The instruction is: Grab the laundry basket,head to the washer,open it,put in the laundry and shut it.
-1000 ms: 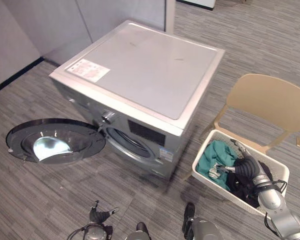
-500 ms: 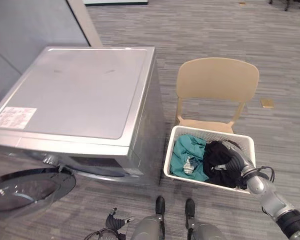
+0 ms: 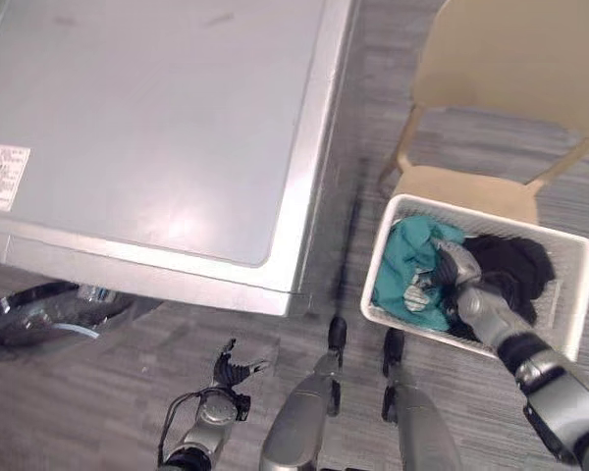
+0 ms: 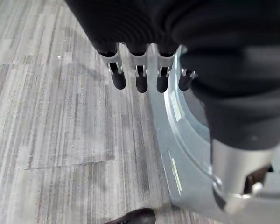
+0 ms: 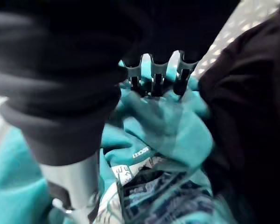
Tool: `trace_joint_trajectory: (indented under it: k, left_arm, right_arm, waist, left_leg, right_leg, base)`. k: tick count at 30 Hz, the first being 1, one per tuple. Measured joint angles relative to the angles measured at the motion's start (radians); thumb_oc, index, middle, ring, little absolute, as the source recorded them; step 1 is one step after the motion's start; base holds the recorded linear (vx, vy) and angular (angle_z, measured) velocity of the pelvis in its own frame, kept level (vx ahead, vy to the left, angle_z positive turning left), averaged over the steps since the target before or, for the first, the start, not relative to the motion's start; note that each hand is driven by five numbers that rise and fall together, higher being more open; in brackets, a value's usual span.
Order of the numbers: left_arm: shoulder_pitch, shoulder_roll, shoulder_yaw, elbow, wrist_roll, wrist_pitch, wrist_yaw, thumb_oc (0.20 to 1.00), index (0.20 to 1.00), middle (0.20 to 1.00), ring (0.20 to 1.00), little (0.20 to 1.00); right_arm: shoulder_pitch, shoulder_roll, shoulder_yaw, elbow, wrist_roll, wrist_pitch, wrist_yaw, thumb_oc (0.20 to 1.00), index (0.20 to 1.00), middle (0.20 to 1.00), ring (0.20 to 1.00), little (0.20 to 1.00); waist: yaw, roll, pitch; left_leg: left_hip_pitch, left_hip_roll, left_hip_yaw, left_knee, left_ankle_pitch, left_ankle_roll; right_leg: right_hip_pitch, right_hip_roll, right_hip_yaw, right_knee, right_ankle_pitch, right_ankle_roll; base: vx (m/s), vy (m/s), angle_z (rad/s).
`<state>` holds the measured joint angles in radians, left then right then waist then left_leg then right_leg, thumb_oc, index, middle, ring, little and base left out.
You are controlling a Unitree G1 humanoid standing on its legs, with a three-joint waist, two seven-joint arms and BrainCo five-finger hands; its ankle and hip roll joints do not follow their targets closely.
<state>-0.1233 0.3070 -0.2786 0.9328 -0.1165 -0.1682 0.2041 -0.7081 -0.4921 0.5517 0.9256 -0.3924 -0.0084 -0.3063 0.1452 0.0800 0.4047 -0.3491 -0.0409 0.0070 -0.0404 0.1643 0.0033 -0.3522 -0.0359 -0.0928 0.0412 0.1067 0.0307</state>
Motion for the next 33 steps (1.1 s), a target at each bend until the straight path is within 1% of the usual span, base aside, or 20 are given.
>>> trace_joint_trajectory:
  k: [2,3,5,8,11,15,16,17,18,21,22,23,24,25,26,27,29,31,32,33]
  left_arm:
    - [-0.002,0.006,-0.009,0.003,-0.013,-0.006,0.001,1.000,1.000,1.000,1.000,1.000]
    - [-0.002,0.006,-0.011,0.007,-0.037,-0.006,0.002,1.000,1.000,1.000,1.000,1.000]
    - [-0.003,0.008,-0.023,0.006,-0.039,-0.008,0.005,1.000,1.000,1.000,1.000,1.000]
    - [-0.014,0.009,-0.036,0.004,-0.039,-0.009,0.005,1.000,1.000,1.000,1.000,1.000]
    - [-0.014,0.010,-0.036,-0.027,-0.039,-0.009,0.005,1.000,1.000,1.000,1.000,1.000]
    - [-0.007,0.008,-0.028,-0.065,-0.039,0.001,0.005,1.000,1.000,1.000,1.000,1.000]
    - [-0.003,0.010,-0.027,-0.067,-0.039,0.003,0.005,1.000,1.000,1.000,1.000,1.000]
    - [-0.003,0.009,-0.022,-0.081,-0.039,0.005,0.004,1.000,1.000,1.000,1.000,1.000]
    - [0.005,0.009,-0.011,-0.106,-0.039,0.008,0.003,1.000,1.000,1.000,1.000,1.000]
    - [0.018,0.005,0.034,-0.142,-0.039,0.019,-0.004,1.000,1.000,1.000,1.000,1.000]
    - [0.031,0.005,0.060,-0.152,-0.039,0.022,-0.005,1.000,1.000,1.000,1.000,1.000]
    - [0.044,0.013,0.073,-0.152,-0.039,0.026,-0.006,1.000,1.000,1.000,1.000,1.000]
    - [0.061,0.003,0.094,-0.178,-0.039,0.042,-0.015,1.000,1.000,1.000,1.000,1.000]
    - [0.086,0.003,0.106,-0.204,-0.039,0.048,-0.023,1.000,1.000,1.000,1.000,1.000]
    - [0.152,0.004,0.142,-0.252,-0.039,0.047,-0.033,1.000,1.000,1.000,1.000,1.000]
    - [0.182,0.011,0.146,-0.254,-0.039,0.048,-0.034,1.000,1.000,1.000,1.000,1.000]
    - [0.214,0.015,0.148,-0.248,-0.039,0.062,-0.046,1.000,1.000,1.000,1.000,1.000]
    - [0.233,0.015,0.149,-0.274,-0.039,0.066,-0.054,1.000,1.000,1.000,1.000,1.000]
    - [0.247,0.015,0.150,-0.298,-0.039,0.067,-0.060,1.000,1.000,1.000,1.000,1.000]
    - [0.248,0.015,0.149,-0.306,-0.039,0.067,-0.064,1.000,1.000,1.000,1.000,1.000]
  right_arm:
    - [-0.049,0.000,0.018,0.034,0.001,0.006,-0.013,1.000,1.000,1.000,1.000,1.000]
    - [-0.061,0.002,0.018,0.045,0.004,0.008,-0.020,1.000,1.000,1.000,1.000,1.000]
    - [-0.101,0.001,0.041,0.102,0.012,0.009,-0.021,0.200,0.200,0.200,0.200,0.200]
    - [-0.114,0.000,0.044,0.118,0.042,0.014,-0.025,0.200,0.200,0.200,0.200,0.200]
    - [-0.081,0.002,0.005,0.059,0.085,0.017,-0.022,0.200,0.200,0.200,0.200,0.200]
    - [0.098,0.011,-0.120,-0.144,0.163,0.015,-0.023,0.200,0.200,0.200,0.200,0.200]
    - [0.122,0.020,-0.132,-0.171,0.186,0.011,-0.024,0.200,0.200,0.200,0.200,0.200]
    - [0.163,0.029,-0.183,-0.228,0.215,0.009,-0.022,0.200,0.200,0.200,0.200,0.200]
    - [0.219,0.037,-0.232,-0.301,0.248,0.003,-0.024,0.200,0.200,0.200,0.200,0.200]
    - [0.333,0.037,-0.294,-0.462,0.289,-0.008,-0.018,0.200,0.200,0.200,0.200,0.200]
    - [0.367,0.037,-0.313,-0.515,0.296,-0.017,-0.017,0.200,0.200,0.200,0.200,0.200]
    - [0.382,0.038,-0.321,-0.548,0.317,-0.037,-0.015,0.200,0.200,0.200,0.200,0.200]
    - [0.449,0.042,-0.377,-0.647,0.359,-0.037,0.016,0.200,0.200,0.200,0.200,0.200]
    - [0.490,0.043,-0.396,-0.714,0.381,-0.037,0.043,0.200,0.200,0.200,0.200,0.200]
    - [0.541,0.046,-0.403,-0.805,0.415,-0.056,0.077,0.200,0.200,0.200,0.200,0.200]
    - [0.553,0.050,-0.395,-0.815,0.435,-0.082,0.094,0.200,0.200,0.200,0.200,0.200]
    - [0.572,0.052,-0.395,-0.830,0.477,-0.099,0.127,0.200,0.200,0.200,0.200,0.200]
    - [0.592,0.058,-0.388,-0.866,0.527,-0.099,0.173,0.200,0.200,0.200,0.200,0.200]
    - [0.609,0.059,-0.380,-0.910,0.561,-0.100,0.215,0.200,0.200,0.200,0.200,0.200]
    - [0.620,0.059,-0.373,-0.933,0.571,-0.109,0.233,0.200,0.200,0.200,0.200,0.200]
  waist:
    - [-0.001,0.000,0.007]
    - [0.007,-0.003,0.012]
    - [0.024,-0.007,0.016]
    - [0.024,-0.007,0.018]
    - [0.027,-0.007,0.018]
    - [0.027,-0.006,0.019]
    - [0.016,-0.008,0.018]
    - [0.014,-0.008,0.018]
    - [0.010,-0.009,0.018]
    - [-0.016,-0.018,0.015]
    - [-0.025,-0.023,0.012]
    - [-0.052,-0.046,-0.004]
    - [-0.058,-0.059,-0.011]
    - [-0.057,-0.062,-0.013]
    - [-0.055,-0.079,-0.028]
    - [-0.064,-0.089,-0.056]
    - [-0.078,-0.108,-0.111]
    - [-0.076,-0.123,-0.129]
    - [-0.064,-0.127,-0.138]
    - [-0.063,-0.126,-0.140]
  left_leg:
    - [-0.021,0.000,-0.022,-0.001,0.003,-0.004]
    - [-0.024,0.001,-0.026,-0.004,0.007,-0.003]
    - [-0.041,0.002,-0.042,-0.003,0.009,-0.004]
    - [-0.050,0.002,-0.061,-0.008,0.020,-0.014]
    - [-0.044,0.003,-0.082,-0.012,0.024,-0.021]
    - [0.024,0.004,-0.106,-0.037,0.030,-0.026]
    - [0.043,0.003,-0.103,-0.039,0.020,-0.038]
    - [0.051,0.003,-0.100,-0.040,0.012,-0.044]
    - [0.061,0.003,-0.099,-0.040,0.010,-0.046]
    - [0.110,0.000,-0.096,-0.040,0.001,-0.041]
    - [0.126,-0.001,-0.097,-0.042,-0.001,-0.040]
    - [0.142,0.000,-0.089,-0.041,-0.006,-0.039]
    - [0.176,0.000,-0.073,-0.040,-0.013,-0.033]
    - [0.198,0.000,-0.065,-0.040,-0.020,-0.028]
    - [0.236,0.003,-0.044,-0.040,-0.034,-0.024]
    - [0.248,0.002,-0.037,-0.040,-0.044,-0.024]
    - [0.266,0.003,-0.017,-0.040,-0.056,-0.023]
    - [0.291,0.006,0.012,-0.040,-0.056,-0.020]
    - [0.301,0.010,0.031,-0.040,-0.057,-0.015]
    - [0.304,0.012,0.035,-0.040,-0.058,-0.015]
  right_leg:
    - [-0.014,0.001,-0.017,-0.003,-0.001,-0.001]
    - [-0.015,0.002,-0.024,-0.004,-0.002,-0.001]
    - [-0.027,0.005,-0.033,-0.005,-0.005,-0.001]
    - [-0.025,0.005,-0.057,-0.014,-0.005,-0.001]
    - [-0.004,0.008,-0.076,-0.029,-0.006,-0.001]
    - [0.069,0.010,-0.096,-0.048,-0.007,-0.001]
    - [0.088,0.009,-0.090,-0.048,-0.017,0.008]
    - [0.096,0.008,-0.088,-0.049,-0.016,0.007]
    - [0.107,0.007,-0.087,-0.049,-0.016,0.007]
    - [0.153,0.005,-0.082,-0.048,-0.016,0.006]
    - [0.171,0.003,-0.081,-0.048,-0.016,0.005]
    - [0.181,0.004,-0.070,-0.050,-0.016,0.004]
    - [0.207,0.003,-0.063,-0.050,-0.017,0.004]
    - [0.229,0.004,-0.053,-0.050,-0.019,0.005]
    - [0.260,0.004,-0.026,-0.050,-0.028,0.010]
    - [0.268,0.005,-0.013,-0.055,-0.032,0.014]
    - [0.281,0.006,0.002,-0.067,-0.032,0.015]
    - [0.290,0.010,0.030,-0.061,-0.032,0.015]
    - [0.287,0.013,0.050,-0.049,-0.034,0.017]
    - [0.286,0.014,0.054,-0.042,-0.037,0.020]
  base:
    - [-0.05,-0.009,0.24]
    - [-0.06,-0.035,0.20]
    - [-0.03,-0.046,0.17]
    - [-0.01,-0.041,0.23]
    - [0.01,-0.029,0.22]
    - [0.02,-0.002,0.15]
    - [0.05,0.009,-0.03]
    - [0.05,0.004,-0.05]
    - [0.05,0.004,0.00]
    - [0.06,0.004,-0.04]
    - [0.07,0.012,-0.15]
    - [0.13,0.054,-0.16]
    - [0.12,0.050,-0.25]
    - [0.09,0.056,-0.42]
    - [0.03,0.037,-0.53]
    - [0.03,0.059,-0.55]
    - [-0.01,0.059,-0.31]
    - [-0.05,0.025,-0.42]
    - [-0.17,-0.033,-0.51]
    - [-0.27,-0.061,-0.33]
